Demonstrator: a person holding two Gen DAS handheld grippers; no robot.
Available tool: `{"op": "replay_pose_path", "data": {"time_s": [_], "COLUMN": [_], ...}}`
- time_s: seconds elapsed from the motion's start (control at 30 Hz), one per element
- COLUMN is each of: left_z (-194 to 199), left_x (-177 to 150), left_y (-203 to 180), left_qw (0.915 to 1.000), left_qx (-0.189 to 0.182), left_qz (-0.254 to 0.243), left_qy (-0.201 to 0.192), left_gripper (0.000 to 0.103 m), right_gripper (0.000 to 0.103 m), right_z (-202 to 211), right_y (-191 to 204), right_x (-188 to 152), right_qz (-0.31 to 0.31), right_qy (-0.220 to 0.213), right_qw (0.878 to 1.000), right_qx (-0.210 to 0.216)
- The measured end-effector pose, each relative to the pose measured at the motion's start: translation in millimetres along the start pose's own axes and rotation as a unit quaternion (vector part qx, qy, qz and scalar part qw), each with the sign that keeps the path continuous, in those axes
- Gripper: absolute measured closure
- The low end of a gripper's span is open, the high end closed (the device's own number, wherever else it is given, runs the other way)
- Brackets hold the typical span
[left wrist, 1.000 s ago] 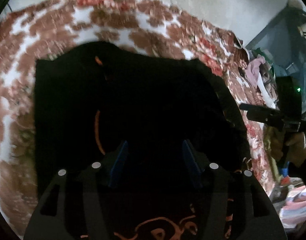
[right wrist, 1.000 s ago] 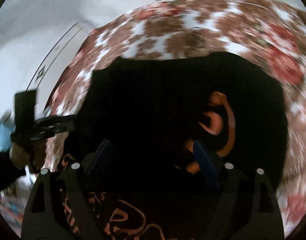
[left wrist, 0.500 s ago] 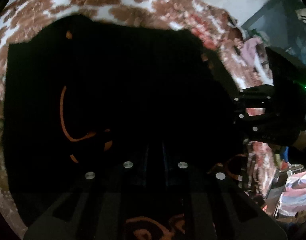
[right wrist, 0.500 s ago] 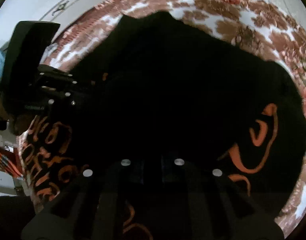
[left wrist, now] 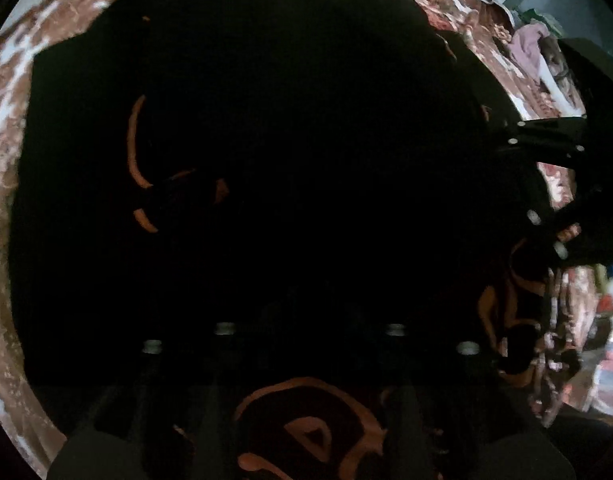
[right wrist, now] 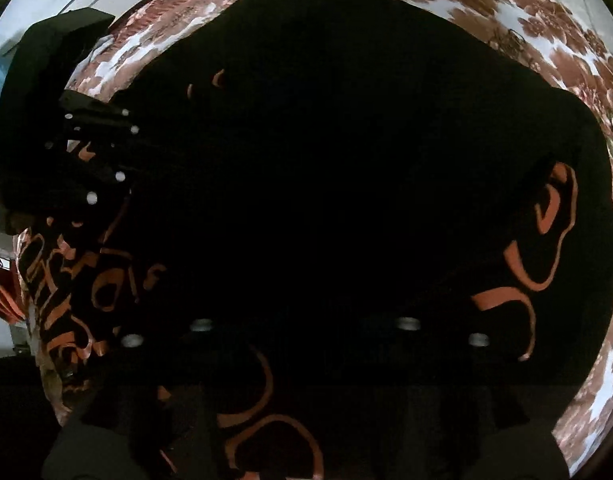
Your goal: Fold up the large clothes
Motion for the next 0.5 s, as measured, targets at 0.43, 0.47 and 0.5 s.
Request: {"op": "replay_pose_path", "data": {"time_s": [0.43,0.47,0.5], "left_z": [66.0,58.2,52.2], "left_x": [47.5,53.7,56.5], "left_y": [6.3,2.8,1.3], "left_qw": [0.9938,0.9934,0.993], "left_qx": [0.04,0.038,0.037], "left_qz": [-0.008,-0.017,-0.022], "left_qy": [-0.104,-0.107,-0.11], "left_gripper": [0.028,0.024,0.021], "right_gripper": [0.005,0.005,0.005], "right_z": [53.0,45.6,35.9], "right_y": [-24.5,-28.2,-31.5], "right_x": [28.9,29.6,29.2], "right_qz": [-0.031,-0.042,-0.052], "right_qy": [-0.055,-0.053,-0.049], "right_qw": [0.989,0.988,0.988], "right_qx": [-0.134,-0.137,-0.141]}}
Point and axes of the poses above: each gripper's, at about its wrist camera, not at the fingertips, and z roughly against the way its jaws point, y to its left, x to its top, the point moved 1 cm from there along -z, roughly the way its jaws point, and after that the axes turned 1 degree about z, right-handed, at the moved point
